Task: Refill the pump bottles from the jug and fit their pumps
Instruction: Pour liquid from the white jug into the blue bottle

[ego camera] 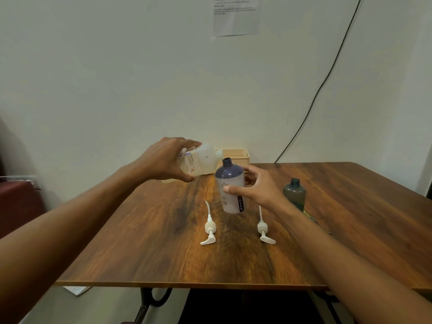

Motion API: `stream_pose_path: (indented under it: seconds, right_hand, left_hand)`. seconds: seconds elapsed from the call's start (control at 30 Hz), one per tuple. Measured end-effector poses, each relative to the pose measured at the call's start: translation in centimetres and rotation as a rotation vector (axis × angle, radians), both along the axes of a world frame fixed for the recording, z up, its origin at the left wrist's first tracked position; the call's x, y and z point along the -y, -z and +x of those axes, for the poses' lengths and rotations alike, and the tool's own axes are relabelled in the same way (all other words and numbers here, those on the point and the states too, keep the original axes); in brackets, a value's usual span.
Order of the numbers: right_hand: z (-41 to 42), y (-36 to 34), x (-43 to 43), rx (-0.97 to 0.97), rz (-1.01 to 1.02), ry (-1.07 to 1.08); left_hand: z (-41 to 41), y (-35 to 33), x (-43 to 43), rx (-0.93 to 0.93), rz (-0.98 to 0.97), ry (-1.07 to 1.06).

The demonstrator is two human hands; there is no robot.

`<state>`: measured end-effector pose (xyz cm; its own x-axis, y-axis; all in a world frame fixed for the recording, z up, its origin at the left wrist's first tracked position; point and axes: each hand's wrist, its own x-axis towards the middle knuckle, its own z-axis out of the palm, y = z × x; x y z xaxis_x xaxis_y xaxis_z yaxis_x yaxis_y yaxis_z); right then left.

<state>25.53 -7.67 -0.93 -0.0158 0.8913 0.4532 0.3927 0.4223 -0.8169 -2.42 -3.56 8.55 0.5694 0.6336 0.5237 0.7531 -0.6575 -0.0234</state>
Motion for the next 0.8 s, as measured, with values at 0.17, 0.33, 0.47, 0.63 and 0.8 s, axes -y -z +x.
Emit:
stream_pose_path:
  seconds: [0.17, 0.33, 0.47, 0.63, 0.8]
  right_hand:
    - [-0.1, -0.3, 0.1, -0.006, 0.004, -0.008]
    - [-0.2, -0.7, 0.2, -0.010, 0.027, -0.014]
    - [-0.1, -0.9, 0.0, -0.030, 0.043, -0.010]
    - [-0.1, -0.9, -0.2, -0.083, 0.055, -0.008]
    - [0.0, -1.4, -0.1, -0.094, 0.060, 0.015]
  left_hand:
    - [0.0, 1.9, 0.0, 0.114, -0.079, 0.026]
    - [0.4, 3.8, 0.0, 0.294, -0.176, 0.029]
    - [0.9, 4.4, 0.3, 0.448, -0.220, 0.034]
    - [1.7, 5.3, 0.3, 0.646, -0.270, 0.036]
    - [1.8, 6.0, 0.0, 0.757, -0.260, 0.022]
